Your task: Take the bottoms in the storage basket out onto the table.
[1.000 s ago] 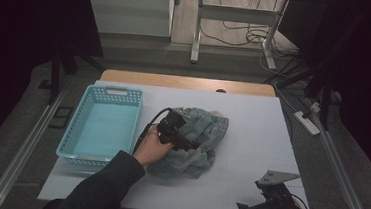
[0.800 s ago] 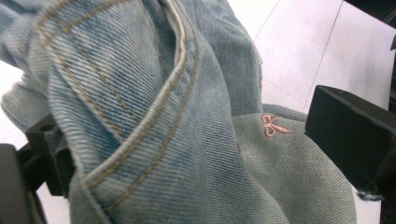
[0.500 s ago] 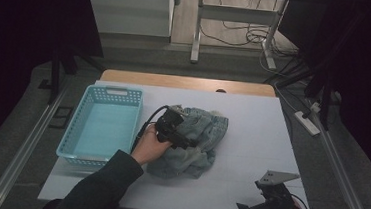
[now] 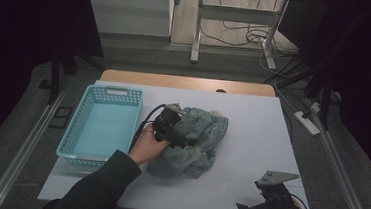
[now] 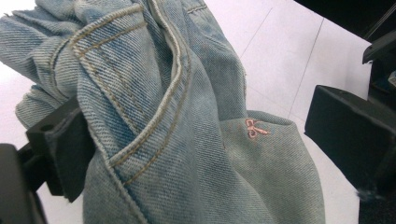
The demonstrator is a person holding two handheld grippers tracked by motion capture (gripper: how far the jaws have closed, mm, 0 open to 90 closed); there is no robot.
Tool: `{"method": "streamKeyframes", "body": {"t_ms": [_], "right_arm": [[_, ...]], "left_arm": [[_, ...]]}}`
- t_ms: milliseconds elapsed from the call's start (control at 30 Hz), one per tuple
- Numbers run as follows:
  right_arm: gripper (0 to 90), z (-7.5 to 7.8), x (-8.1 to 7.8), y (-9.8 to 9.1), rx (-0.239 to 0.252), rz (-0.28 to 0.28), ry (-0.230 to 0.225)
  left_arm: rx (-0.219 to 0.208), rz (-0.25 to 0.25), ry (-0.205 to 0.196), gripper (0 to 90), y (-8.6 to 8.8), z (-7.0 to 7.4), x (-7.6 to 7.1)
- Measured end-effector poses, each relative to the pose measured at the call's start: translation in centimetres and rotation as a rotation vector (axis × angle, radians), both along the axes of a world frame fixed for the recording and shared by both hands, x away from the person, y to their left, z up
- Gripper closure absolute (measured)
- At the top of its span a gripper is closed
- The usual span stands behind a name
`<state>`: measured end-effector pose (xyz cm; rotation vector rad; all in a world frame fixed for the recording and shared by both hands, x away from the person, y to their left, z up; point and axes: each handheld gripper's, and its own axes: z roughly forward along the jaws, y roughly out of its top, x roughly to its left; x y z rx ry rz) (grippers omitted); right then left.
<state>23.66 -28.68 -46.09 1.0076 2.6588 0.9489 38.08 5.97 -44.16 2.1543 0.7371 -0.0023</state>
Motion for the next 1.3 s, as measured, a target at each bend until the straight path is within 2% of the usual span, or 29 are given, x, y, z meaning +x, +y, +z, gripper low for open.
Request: {"method": "streamKeyframes", "body": {"t_ms": [200,367,967,1167,1300], "right_arm": [[1.3,0.0,0.0,0.0,-0.002,0.002,0.0],[1.3,0.0,0.0,0.0,-0.005,0.004,0.002],[1.3,-0.1,0.0,0.1,-0.009,0.008,0.001],[1.3,-0.1,0.0,0.1,-0.01,0.008,0.0],[1.3,-0.1,0.0,0.1,-0.01,0.008,0.0]], "left_arm": [[-0.008,0.008,0.001,4.3,0.4,0.2,0.0],[-0.041,0.012,0.006,3.8,0.7,0.4,0.0],[-0.105,-0.016,0.014,2.8,1.5,0.7,-0.3],[-0.075,-0.04,-0.007,2.4,1.6,0.8,-0.3],[-0.072,-0.04,-0.017,2.0,1.8,0.8,-0.5]]}}
